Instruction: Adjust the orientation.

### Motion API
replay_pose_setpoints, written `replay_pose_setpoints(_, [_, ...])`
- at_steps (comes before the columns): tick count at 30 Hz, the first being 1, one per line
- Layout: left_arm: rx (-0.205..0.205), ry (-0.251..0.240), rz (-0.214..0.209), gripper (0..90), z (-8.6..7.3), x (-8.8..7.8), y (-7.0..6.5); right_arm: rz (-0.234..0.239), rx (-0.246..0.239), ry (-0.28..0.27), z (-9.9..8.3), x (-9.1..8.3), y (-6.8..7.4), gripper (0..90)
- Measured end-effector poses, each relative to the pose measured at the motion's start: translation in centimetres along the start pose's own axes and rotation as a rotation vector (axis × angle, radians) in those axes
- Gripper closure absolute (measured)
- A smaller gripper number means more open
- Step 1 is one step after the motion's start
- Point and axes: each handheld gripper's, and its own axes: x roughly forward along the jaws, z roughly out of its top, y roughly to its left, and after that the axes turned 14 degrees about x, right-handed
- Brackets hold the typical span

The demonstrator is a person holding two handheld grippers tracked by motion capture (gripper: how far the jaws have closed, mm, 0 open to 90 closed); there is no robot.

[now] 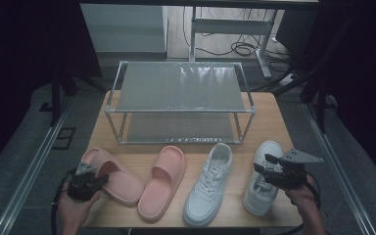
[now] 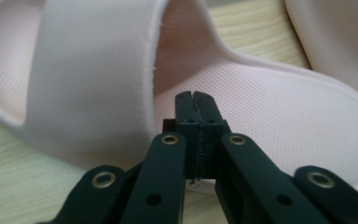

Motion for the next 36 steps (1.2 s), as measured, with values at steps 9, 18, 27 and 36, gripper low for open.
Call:
replay_pose_setpoints(9, [-0.031,0.045,0.014,90.0,-1.7,-0.5,1.0,-0.001,0.002,0.001,0.0,0.0,0.0,40.7])
replay_pose_setpoints(18, [-0.051,0.038,0.002,90.0,-2.6,-1.1,1.7,0.000,0.002,0.003,-0.1,0.1,0.1,40.7])
replay_pose_setpoints(27, [-0.061,-0.051,-0.057,89.9,-2.0,-2.8,1.9,0.001,0.006,0.002,-0.1,0.0,-0.1,40.7])
replay_pose_setpoints(36, [-0.107,-0.129,0.018,90.0,-1.4,-5.0,4.7,0.002,0.005,0.001,-0.1,0.1,0.0,40.7])
